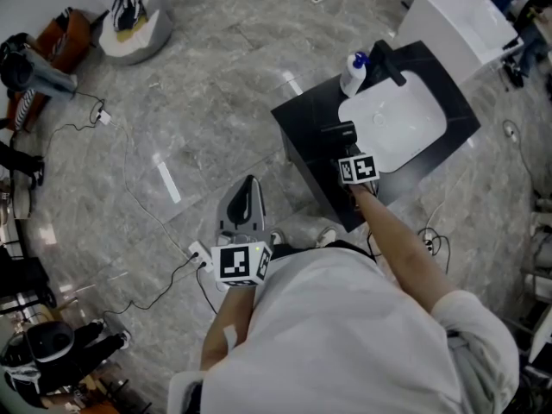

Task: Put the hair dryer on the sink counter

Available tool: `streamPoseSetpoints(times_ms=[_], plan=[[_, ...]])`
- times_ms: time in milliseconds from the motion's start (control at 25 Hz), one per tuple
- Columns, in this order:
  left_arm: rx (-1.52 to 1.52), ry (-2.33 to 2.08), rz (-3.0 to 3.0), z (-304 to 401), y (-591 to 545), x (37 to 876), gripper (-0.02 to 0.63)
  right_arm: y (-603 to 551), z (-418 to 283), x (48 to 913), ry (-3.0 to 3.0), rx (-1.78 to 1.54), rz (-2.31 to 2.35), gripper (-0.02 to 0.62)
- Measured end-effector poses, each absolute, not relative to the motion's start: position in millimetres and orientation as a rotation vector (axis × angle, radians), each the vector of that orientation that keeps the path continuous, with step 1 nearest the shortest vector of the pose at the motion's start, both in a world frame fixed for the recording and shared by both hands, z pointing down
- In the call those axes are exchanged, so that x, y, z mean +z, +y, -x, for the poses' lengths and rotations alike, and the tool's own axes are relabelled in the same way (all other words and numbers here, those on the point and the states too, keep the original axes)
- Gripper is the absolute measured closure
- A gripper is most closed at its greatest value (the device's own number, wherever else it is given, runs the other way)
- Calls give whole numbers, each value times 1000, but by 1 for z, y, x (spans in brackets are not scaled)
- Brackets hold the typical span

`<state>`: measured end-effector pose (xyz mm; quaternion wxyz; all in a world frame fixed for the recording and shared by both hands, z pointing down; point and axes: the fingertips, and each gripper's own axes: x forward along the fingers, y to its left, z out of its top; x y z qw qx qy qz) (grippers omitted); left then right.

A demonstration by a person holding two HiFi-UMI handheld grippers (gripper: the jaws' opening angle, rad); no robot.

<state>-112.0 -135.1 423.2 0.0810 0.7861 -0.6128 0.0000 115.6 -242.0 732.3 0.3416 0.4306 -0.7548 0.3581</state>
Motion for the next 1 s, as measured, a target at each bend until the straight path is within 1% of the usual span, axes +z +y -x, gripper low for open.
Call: streamPoseSetpoints(times_ms=[1000], plan=[[8,-1822,-2350,110,-132,427,603,-243,-120,732,-1954,989,-1120,379]])
